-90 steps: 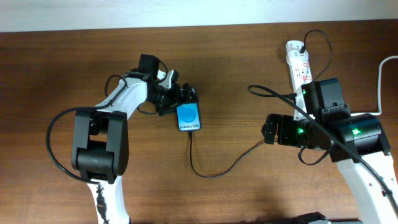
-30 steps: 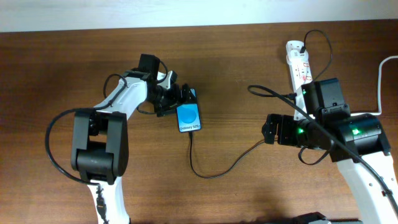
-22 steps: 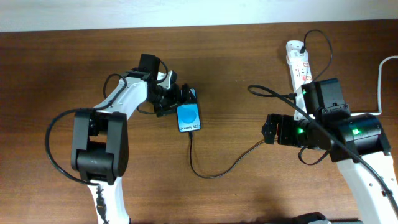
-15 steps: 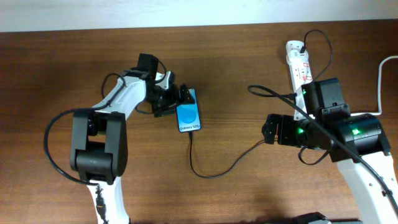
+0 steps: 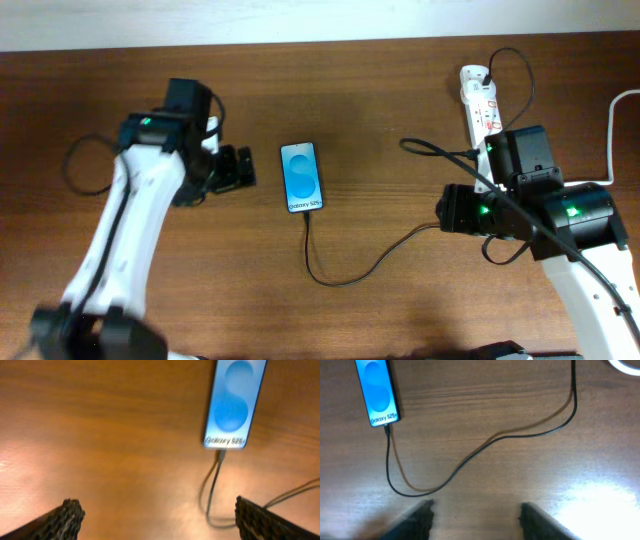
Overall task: Plug charger to phone and switch on socket
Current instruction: 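Release the phone and retract the left gripper toward the lower left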
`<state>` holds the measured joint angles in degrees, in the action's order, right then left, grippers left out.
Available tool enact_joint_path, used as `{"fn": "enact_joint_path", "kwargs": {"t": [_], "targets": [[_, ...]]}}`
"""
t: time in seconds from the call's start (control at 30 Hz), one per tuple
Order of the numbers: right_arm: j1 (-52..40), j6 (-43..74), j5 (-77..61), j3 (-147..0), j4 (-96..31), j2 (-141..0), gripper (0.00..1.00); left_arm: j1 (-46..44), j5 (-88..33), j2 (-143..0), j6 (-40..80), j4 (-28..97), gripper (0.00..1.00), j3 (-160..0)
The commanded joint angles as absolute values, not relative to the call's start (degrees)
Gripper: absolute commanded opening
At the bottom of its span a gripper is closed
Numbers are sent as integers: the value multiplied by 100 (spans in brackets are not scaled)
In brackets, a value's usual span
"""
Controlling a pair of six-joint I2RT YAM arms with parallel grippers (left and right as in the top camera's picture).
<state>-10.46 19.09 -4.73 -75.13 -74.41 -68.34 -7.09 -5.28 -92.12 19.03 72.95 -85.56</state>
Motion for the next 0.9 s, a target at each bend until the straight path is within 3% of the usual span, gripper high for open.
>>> {"fn": "enact_joint_path", "kwargs": {"t": [0.0, 0.03, 0.07, 0.37, 0.67, 0.87], "targets": [[-1004, 1887, -401, -7607, -7441, -6842, 22, -714, 64, -8296, 1813, 7695, 99, -8543], [-1007, 1887, -401, -7607, -7441, -6860, 9, -714, 102, -8025, 1813, 7800, 99, -8541], [-1007, 1887, -403, -7607, -7441, -6877, 4, -714, 134, -7789, 1813, 7887, 99, -8538], [-856, 3503, -355, -7664, -6888, -6971, 4, -711, 792, -5618, 1815, 8224, 99, -8379], [1177, 3208, -397, -8772, -6733, -7279, 4, -711, 1208, -4672, 1817, 8838, 99, -8346], [2281, 3107, -904, -9653, -6676, -8493, 4, -711, 1205, -4674, 1815, 9126, 99, -8344]]}}
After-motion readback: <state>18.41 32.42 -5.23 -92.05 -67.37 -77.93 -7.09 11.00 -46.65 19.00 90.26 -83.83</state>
